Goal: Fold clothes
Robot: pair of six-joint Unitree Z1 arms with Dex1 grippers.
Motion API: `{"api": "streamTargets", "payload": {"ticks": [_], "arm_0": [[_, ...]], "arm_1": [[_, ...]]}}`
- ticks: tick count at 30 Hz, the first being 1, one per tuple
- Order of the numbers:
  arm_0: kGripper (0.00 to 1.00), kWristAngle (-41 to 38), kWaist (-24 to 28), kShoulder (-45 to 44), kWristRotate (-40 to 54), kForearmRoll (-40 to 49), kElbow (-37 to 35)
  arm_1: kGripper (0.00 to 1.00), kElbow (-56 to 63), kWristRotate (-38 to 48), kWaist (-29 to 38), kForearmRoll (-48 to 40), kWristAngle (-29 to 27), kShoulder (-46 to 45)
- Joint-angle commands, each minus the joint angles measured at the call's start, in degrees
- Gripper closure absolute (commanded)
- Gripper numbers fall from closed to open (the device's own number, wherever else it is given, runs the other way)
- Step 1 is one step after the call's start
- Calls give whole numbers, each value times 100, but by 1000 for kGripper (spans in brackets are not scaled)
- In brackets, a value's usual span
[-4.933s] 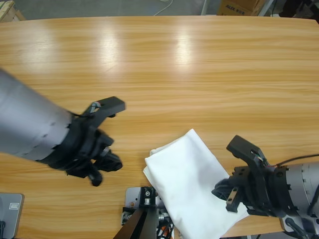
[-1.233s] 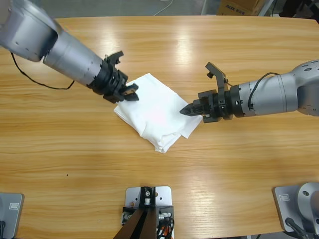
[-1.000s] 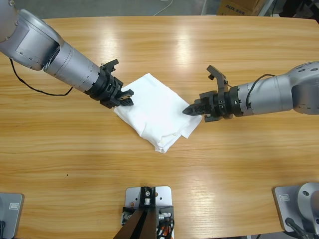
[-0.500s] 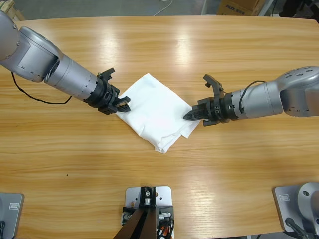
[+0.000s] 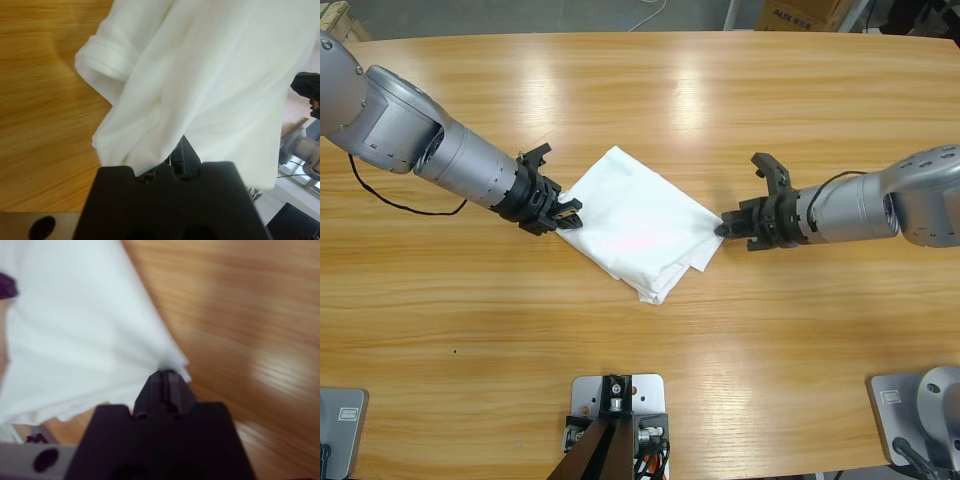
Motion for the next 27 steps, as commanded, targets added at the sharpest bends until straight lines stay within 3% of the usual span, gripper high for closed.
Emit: {"api": "streamTargets", "payload": {"ticks": [1,7,11,17,23,27], "arm_0": [[1000,-17,0,193,-87,-228,420],[1000,-22,149,-1521,-115,-140,402],[1000,-15,288,-2242,-219,43,307],[1000,77,343,-1207,-212,48,-296],[1000,112,297,71,-219,57,-1356],[1000,108,103,477,-219,57,-1463]], "arm_1": [[1000,153,-77,-63,614,-309,-550],[1000,-735,-216,-56,2378,-388,-2480],[1000,-1134,-160,324,2814,-142,-2746],[1000,-1134,146,1122,1195,1096,-1264],[1000,-1134,280,1328,290,1242,-262],[1000,-1028,280,1361,255,1300,-137]]}}
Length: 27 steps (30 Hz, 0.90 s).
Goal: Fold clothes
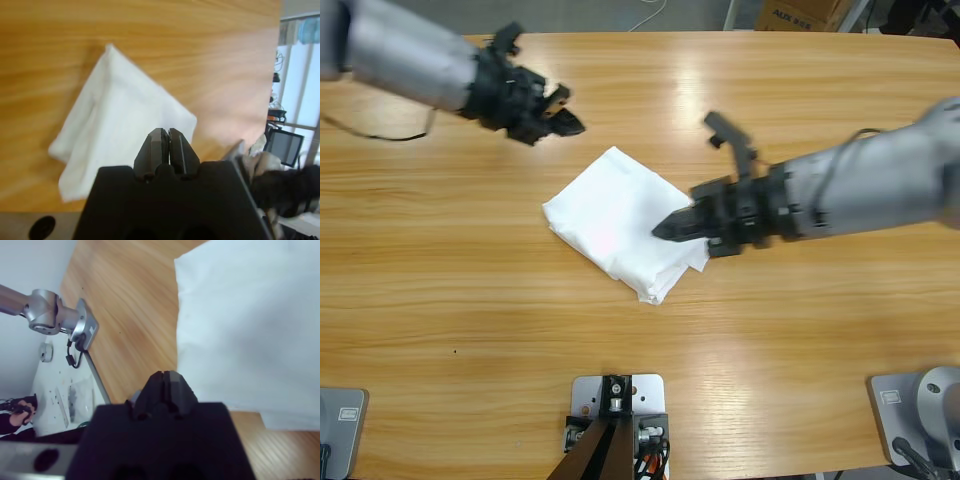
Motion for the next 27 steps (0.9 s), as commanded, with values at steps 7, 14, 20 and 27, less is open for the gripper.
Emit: {"api": "streamTargets", "payload": {"ticks": [7,14,20,27], "arm_0": [[1000,62,-464,1414,-93,71,-458],[1000,53,-488,1490,-93,71,-453],[1000,53,-490,1469,-102,71,-416],[1000,53,-487,1474,-95,71,-305]], "arm_1": [[1000,574,141,200,-493,225,775],[1000,968,239,326,-1038,183,1061],[1000,1169,257,326,-1191,176,1318],[1000,1928,336,326,-1762,10,1047]]}}
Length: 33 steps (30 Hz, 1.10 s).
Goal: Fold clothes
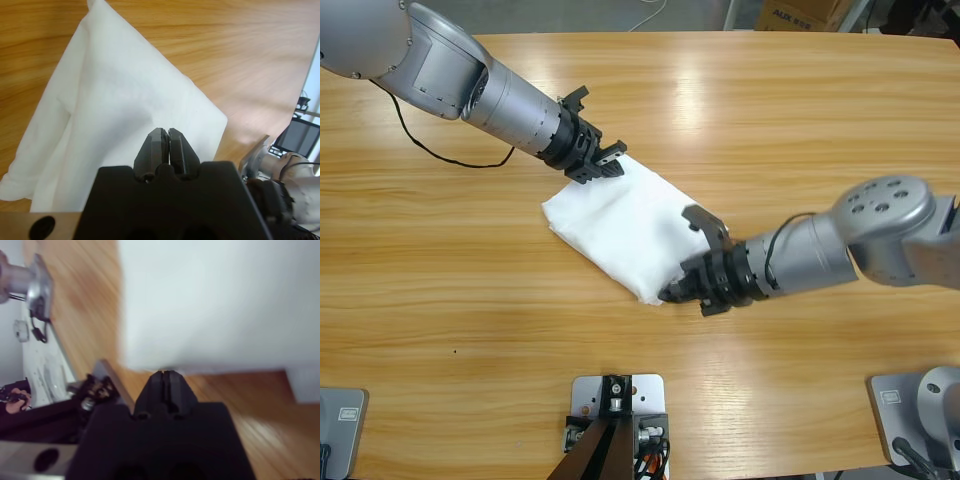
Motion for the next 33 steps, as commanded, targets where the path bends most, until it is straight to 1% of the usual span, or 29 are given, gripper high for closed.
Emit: {"api": "streamTargets", "payload": {"ticks": [1,3,5,6,7,8,10,14,17,19,28,33], "arm_0": [[1000,52,-33,311,-31,70,120],[1000,56,-24,262,-22,70,127],[1000,59,-24,236,-22,70,129],[1000,61,-24,230,-22,70,136],[1000,61,-24,223,-22,70,143],[1000,61,-31,222,-22,70,145],[1000,61,-42,208,-22,70,154],[1000,70,-35,130,-13,70,194],[1000,80,-33,125,-13,70,224],[1000,108,-33,134,-22,77,224],[1000,177,-24,306,-40,79,222],[1000,258,-31,447,-94,75,166]], "arm_1": [[1000,741,126,56,-271,-164,-486],[1000,605,-6,56,865,-282,-1576],[1000,-54,-71,65,2243,-440,-2664],[1000,-388,-104,65,2765,-482,-3000],[1000,-602,-108,65,3024,-479,-3148],[1000,-690,-108,65,3082,-459,-3132],[1000,-697,-124,65,2855,-415,-2803],[1000,-718,-131,65,1832,-301,-1715],[1000,-894,-95,65,1199,-364,-847],[1000,-998,-90,65,1051,-468,-492],[1000,-887,35,65,376,-508,120],[1000,-896,68,65,255,-491,336]]}}
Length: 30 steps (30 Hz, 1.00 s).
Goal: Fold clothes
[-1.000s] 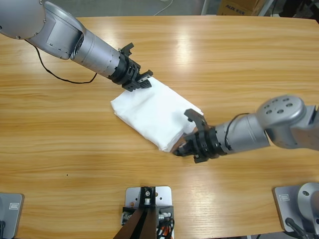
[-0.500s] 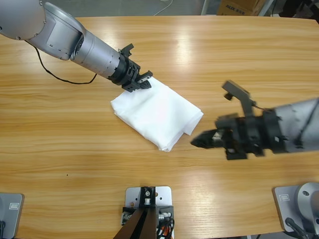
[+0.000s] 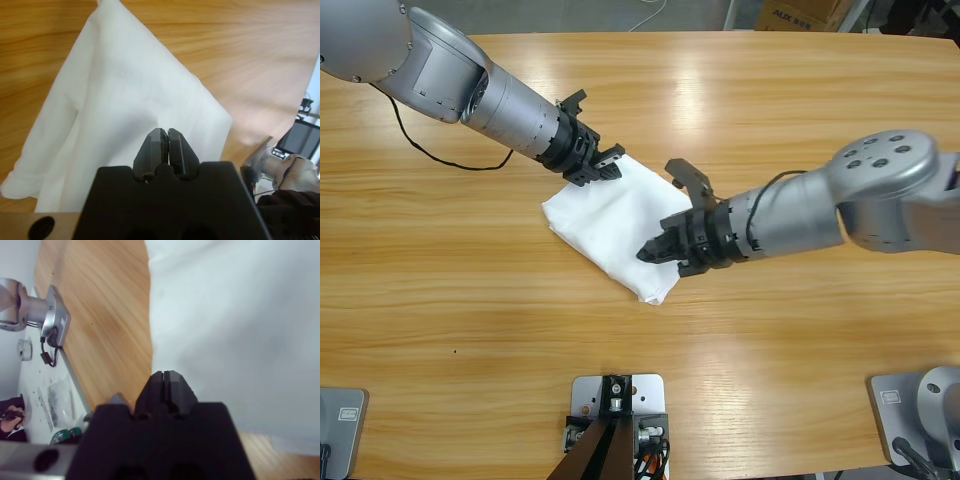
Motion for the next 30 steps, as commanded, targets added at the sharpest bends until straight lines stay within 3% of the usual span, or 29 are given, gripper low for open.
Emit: {"api": "streamTargets", "payload": {"ticks": [1,14,30], "arm_0": [[1000,192,-41,505,-119,76,74],[1000,202,-187,920,-221,94,-205],[1000,199,-165,892,-224,111,-94]], "arm_1": [[1000,48,96,54,-263,-78,564],[1000,389,249,232,-247,-16,260],[1000,1075,515,390,-1172,-32,1209]]}}
